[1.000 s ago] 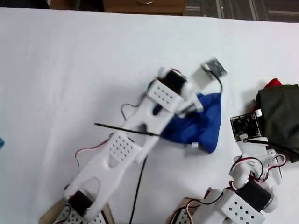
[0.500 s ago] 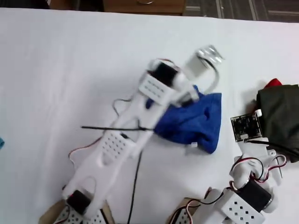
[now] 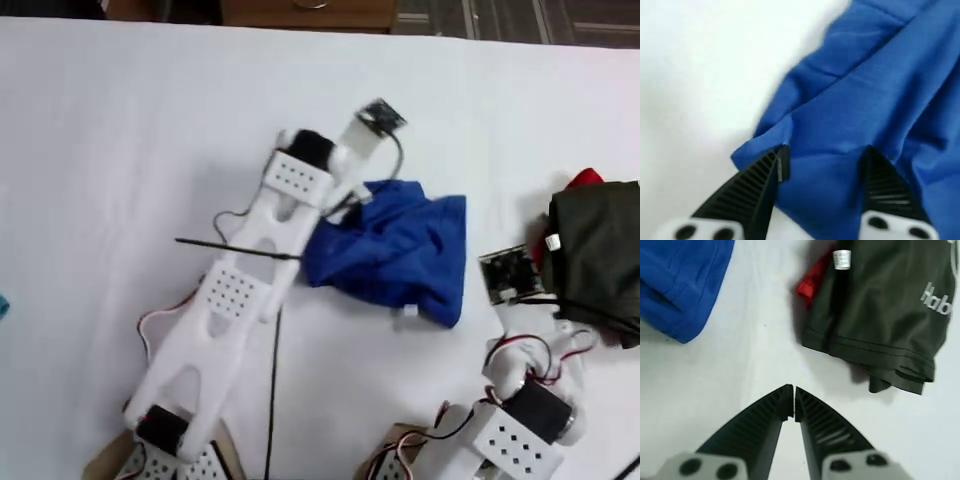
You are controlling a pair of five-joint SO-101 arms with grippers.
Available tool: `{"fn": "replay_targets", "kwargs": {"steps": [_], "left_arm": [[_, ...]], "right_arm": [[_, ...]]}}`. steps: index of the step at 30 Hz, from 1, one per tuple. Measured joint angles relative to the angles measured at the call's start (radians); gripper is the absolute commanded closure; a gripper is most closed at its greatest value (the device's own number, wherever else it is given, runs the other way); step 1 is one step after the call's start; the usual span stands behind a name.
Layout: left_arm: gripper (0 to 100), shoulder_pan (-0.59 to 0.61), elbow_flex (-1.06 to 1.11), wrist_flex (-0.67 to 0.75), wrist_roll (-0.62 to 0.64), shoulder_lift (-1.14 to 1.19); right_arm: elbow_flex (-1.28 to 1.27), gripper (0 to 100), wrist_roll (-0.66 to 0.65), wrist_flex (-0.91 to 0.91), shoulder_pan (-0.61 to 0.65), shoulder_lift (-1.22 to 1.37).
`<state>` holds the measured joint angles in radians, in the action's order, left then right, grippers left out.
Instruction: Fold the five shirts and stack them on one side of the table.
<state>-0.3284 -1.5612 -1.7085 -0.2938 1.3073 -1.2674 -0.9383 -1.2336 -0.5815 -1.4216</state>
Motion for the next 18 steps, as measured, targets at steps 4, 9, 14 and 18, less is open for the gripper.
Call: {"fn": "replay_targets", "kwargs": {"steps": [4, 9, 14, 18], "left_arm": [[75, 0.072, -0.055, -0.009, 0.002, 0.0], [75, 0.1, -0.072, -0.031, 0.002, 0.0], [75, 0.097, -0.072, -0.055, 0.0, -0.048], [75, 0.13, -0.072, -0.061, 0.0, -0.137]], "right_arm": [[-0.041, 97.7, 0.0, 0.0, 0.112, 0.0], [-0.041, 97.6, 0.002, 0.014, 0.284, 0.0], [0.083, 97.5, 0.137, 0.097, 0.377, 0.052], [0.222, 97.4, 0.261, 0.141, 0.462, 0.279]]}}
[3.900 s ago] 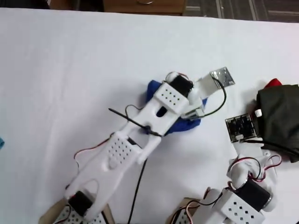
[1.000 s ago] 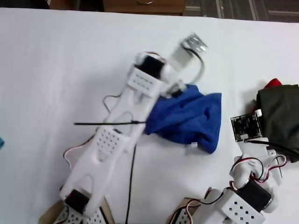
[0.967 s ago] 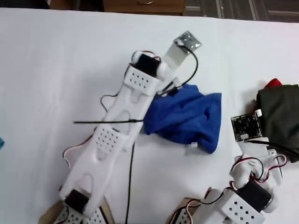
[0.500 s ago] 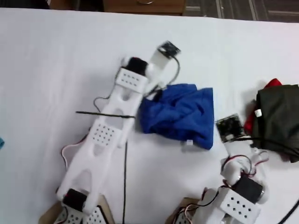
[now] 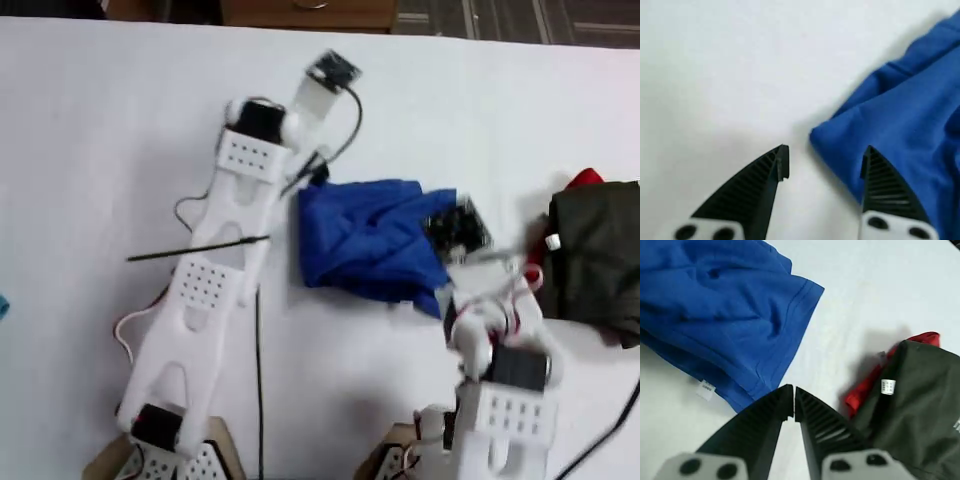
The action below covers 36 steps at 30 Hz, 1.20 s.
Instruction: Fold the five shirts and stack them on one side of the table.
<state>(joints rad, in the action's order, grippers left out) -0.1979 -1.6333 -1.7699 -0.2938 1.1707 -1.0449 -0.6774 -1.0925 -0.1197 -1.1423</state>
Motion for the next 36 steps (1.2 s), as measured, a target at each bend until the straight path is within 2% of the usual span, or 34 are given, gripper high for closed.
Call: {"fn": "replay_targets", "kwargs": {"steps": [4, 9, 13, 20, 26, 33, 36], "left_arm": [[75, 0.069, 0.0, 0.0, 0.026, -0.034], [75, 0.144, 0.009, 0.0, 0.066, -0.037], [75, 0.146, 0.1, 0.0, 0.069, -0.061], [75, 0.144, 0.19, 0.0, 0.069, -0.114], [75, 0.144, 0.193, 0.0, 0.069, -0.123], [75, 0.167, 0.193, 0.0, 0.069, -0.123], [75, 0.164, 0.193, 0.0, 0.069, -0.123]], "right_arm": [[0.199, 94.6, 0.094, -0.028, 0.064, 0.351], [0.451, 85.7, 0.178, -0.216, 0.152, 0.81], [0.545, 86.5, 0.206, -0.313, 0.189, 1.049], [0.626, 86.2, 0.224, -0.384, 0.181, 1.097], [0.902, 85.8, 0.33, -0.463, 0.066, 1.096], [1.005, 65.8, 0.468, -0.454, 0.051, 1.237], [1.069, 63.6, 0.496, -0.451, 0.051, 1.335]]}}
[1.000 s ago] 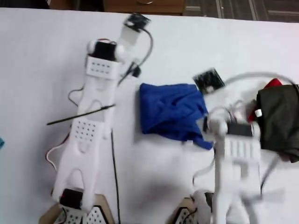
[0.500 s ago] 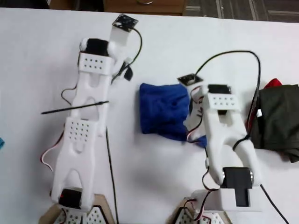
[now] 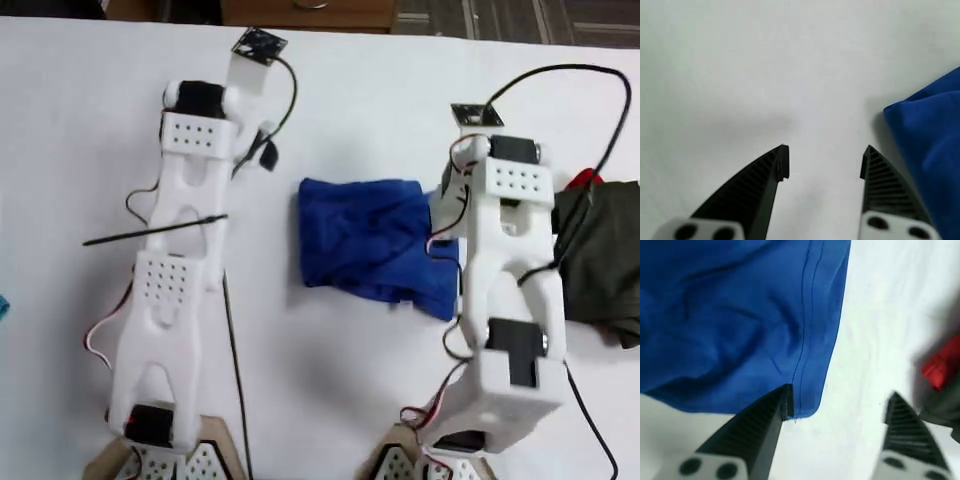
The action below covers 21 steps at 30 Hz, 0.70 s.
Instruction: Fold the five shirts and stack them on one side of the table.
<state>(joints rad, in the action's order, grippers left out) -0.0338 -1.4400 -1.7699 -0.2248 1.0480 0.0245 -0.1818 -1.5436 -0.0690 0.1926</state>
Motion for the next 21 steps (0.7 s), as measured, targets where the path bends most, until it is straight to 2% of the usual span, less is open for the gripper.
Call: {"fn": "replay_targets", "kwargs": {"steps": [8, 13, 17, 21], "left_arm": [[75, 0.034, 0.101, 0.0, 0.0, -0.002], [75, 0.04, 0.13, 0.0, 0.0, -0.002], [75, 0.04, 0.138, 0.0, -0.02, -0.002], [75, 0.04, 0.138, 0.0, -0.048, -0.002]], "right_arm": [[0.144, 63.6, 0.091, 0.038, -0.008, 0.15], [0.23, 63.6, 0.106, 0.097, 0.063, 0.239], [0.374, 63.6, -0.064, 0.104, 0.104, 0.267], [0.483, 63.6, -0.43, 0.094, 0.153, 0.282]]}}
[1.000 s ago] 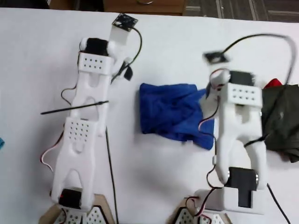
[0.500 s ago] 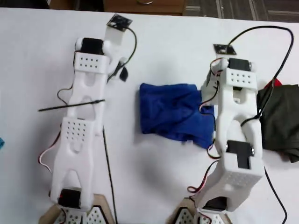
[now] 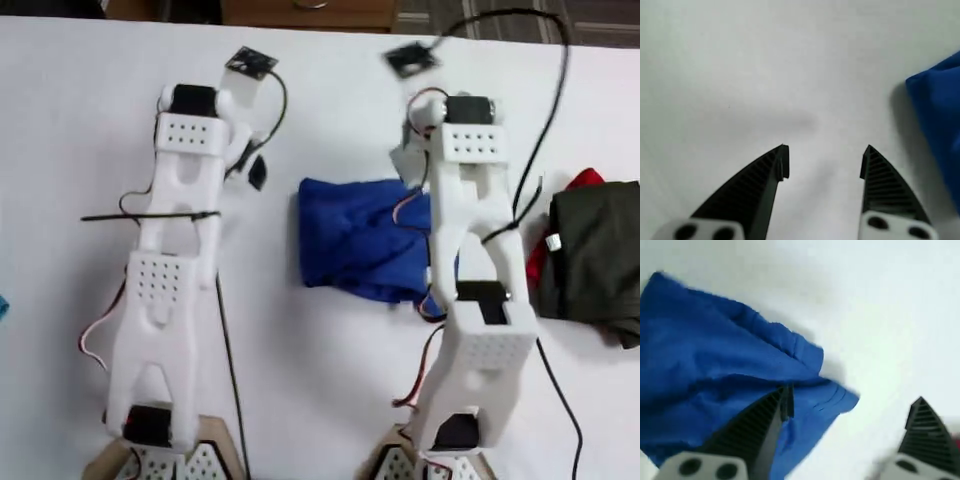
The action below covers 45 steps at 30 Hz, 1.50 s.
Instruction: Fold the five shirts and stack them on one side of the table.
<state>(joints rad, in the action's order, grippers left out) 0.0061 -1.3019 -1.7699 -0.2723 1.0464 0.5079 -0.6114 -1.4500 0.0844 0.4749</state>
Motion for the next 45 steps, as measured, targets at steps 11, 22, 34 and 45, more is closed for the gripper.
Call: {"fn": "replay_targets", "kwargs": {"steps": [11, 22, 34, 45], "left_arm": [[75, 0.002, -0.003, 0.0, -0.015, 0.0], [75, 0.002, -0.006, 0.0, -0.017, 0.0], [75, 0.002, -0.006, 0.0, -0.017, 0.0], [75, 0.002, -0.006, 0.0, -0.017, 0.0]], "right_arm": [[0.028, 63.6, -0.575, -0.041, 0.063, 0.196], [0.044, 63.6, -0.681, -0.048, 0.097, 0.292], [0.278, 63.6, -0.549, -0.153, 0.127, 0.468], [0.341, 63.6, -0.485, -0.265, 0.157, 0.539]]}}
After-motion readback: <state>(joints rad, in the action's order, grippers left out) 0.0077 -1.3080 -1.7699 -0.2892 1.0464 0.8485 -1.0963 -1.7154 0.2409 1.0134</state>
